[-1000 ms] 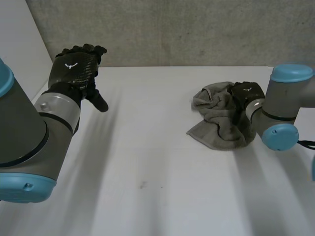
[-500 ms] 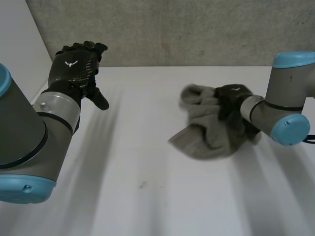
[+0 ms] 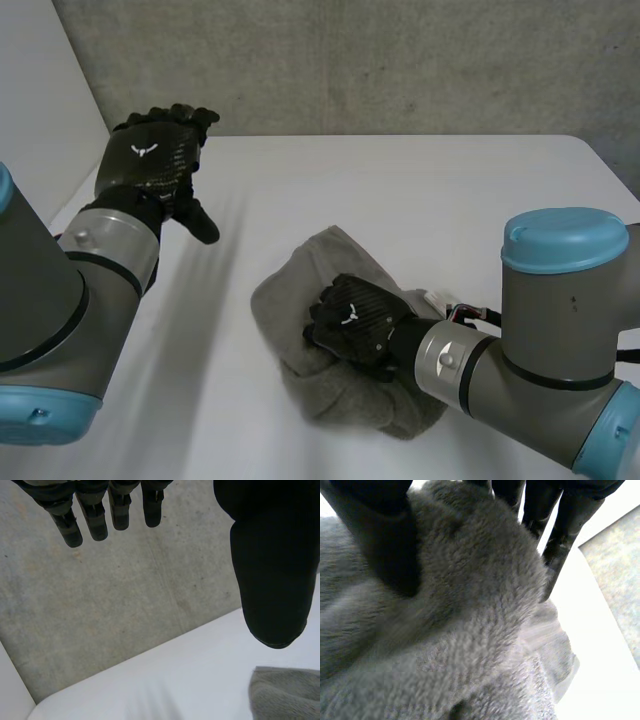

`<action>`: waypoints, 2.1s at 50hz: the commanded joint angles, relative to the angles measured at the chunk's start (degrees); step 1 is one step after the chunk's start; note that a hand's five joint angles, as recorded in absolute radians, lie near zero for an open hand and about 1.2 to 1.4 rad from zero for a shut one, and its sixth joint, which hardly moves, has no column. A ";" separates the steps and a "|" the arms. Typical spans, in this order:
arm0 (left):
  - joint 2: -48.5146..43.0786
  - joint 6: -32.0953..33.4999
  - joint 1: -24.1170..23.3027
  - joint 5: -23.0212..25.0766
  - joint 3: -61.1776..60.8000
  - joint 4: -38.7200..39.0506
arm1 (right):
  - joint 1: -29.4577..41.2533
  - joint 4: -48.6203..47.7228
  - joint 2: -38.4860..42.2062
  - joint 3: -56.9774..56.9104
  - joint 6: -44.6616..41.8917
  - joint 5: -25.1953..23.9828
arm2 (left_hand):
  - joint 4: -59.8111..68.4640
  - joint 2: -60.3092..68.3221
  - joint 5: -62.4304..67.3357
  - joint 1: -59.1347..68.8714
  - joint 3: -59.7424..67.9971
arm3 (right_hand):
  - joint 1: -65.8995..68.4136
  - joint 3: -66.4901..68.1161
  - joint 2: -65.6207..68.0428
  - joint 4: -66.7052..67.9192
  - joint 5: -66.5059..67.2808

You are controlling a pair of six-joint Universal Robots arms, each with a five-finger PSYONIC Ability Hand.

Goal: Fold the towel.

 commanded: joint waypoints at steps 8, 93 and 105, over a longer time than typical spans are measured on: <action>-6.11 0.01 -0.11 6.39 0.77 0.43 | -6.15 -1.98 -6.09 0.41 18.10 1.57 | 2.55 2.58 0.54 2.36 2.62 | -37.17 -37.08 -36.41 -37.37 -37.25; -6.81 -2.54 -11.79 1.99 -17.41 2.72 | -4.06 -1.83 1.46 0.15 9.64 12.12 | 70.49 70.51 68.48 70.30 70.56 | 32.83 32.92 33.59 32.63 32.75; -3.22 -2.54 -14.09 2.79 -15.32 -6.08 | -4.94 1.10 -2.05 2.61 14.81 11.77 | 21.56 21.58 19.55 21.37 21.63 | -32.21 -32.12 -31.45 -32.41 -32.29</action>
